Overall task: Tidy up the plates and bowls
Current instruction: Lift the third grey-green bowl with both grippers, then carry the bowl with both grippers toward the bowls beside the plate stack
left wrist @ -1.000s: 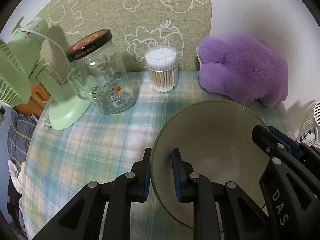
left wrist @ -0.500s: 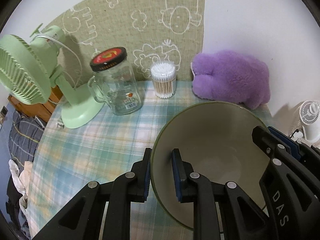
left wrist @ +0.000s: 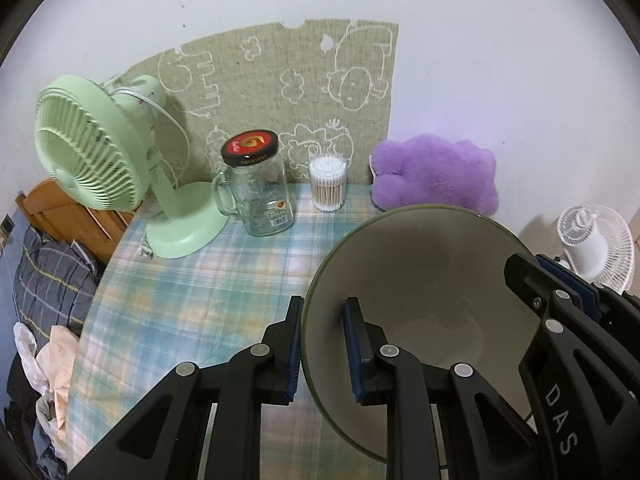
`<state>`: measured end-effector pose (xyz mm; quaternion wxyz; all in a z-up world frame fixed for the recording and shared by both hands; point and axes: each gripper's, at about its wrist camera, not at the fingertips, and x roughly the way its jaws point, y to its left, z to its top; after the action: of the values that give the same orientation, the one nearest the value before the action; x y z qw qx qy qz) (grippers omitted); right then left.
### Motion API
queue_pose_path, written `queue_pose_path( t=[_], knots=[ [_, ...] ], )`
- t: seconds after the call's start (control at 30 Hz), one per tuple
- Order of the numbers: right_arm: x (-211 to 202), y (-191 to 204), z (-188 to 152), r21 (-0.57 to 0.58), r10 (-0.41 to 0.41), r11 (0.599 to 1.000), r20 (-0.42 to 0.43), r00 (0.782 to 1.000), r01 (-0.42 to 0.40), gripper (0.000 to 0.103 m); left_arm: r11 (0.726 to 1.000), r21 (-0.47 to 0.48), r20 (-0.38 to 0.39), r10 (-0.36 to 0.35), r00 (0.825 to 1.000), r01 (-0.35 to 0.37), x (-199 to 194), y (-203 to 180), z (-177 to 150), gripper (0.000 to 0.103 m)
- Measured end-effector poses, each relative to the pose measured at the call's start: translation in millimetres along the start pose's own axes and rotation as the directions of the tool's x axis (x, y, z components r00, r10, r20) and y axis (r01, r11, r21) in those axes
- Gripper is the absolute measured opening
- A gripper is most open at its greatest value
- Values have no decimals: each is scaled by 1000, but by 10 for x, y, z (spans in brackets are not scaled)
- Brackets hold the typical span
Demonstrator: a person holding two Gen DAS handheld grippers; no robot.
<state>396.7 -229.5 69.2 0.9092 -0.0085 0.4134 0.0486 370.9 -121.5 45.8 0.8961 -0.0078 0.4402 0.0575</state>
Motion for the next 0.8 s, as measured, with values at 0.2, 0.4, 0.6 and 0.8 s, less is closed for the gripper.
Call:
queue_pose_path(
  t=[0.2,0.4,0.6,0.8],
  knots=[
    [-426,175,-138,13,-7,1000,15,1000,7,17,1000,5,31,-3,1000,3,-386,205,-150,17],
    [-773,405,-315,6,-7,1000,29,1000,7,17,1000,-2,47,-3,999,3,-694,413,-355,17],
    [-995,621,-556,1,-7,1000,26,1000,6,17,1000,-11,45,-5,999,6,-902,606,-600,17],
    [-1154,773,-872,-1,-12,1000,6,1000,12,17,1000,-12,37,-13,999,13,-1031,754,-922,17]
  ],
)
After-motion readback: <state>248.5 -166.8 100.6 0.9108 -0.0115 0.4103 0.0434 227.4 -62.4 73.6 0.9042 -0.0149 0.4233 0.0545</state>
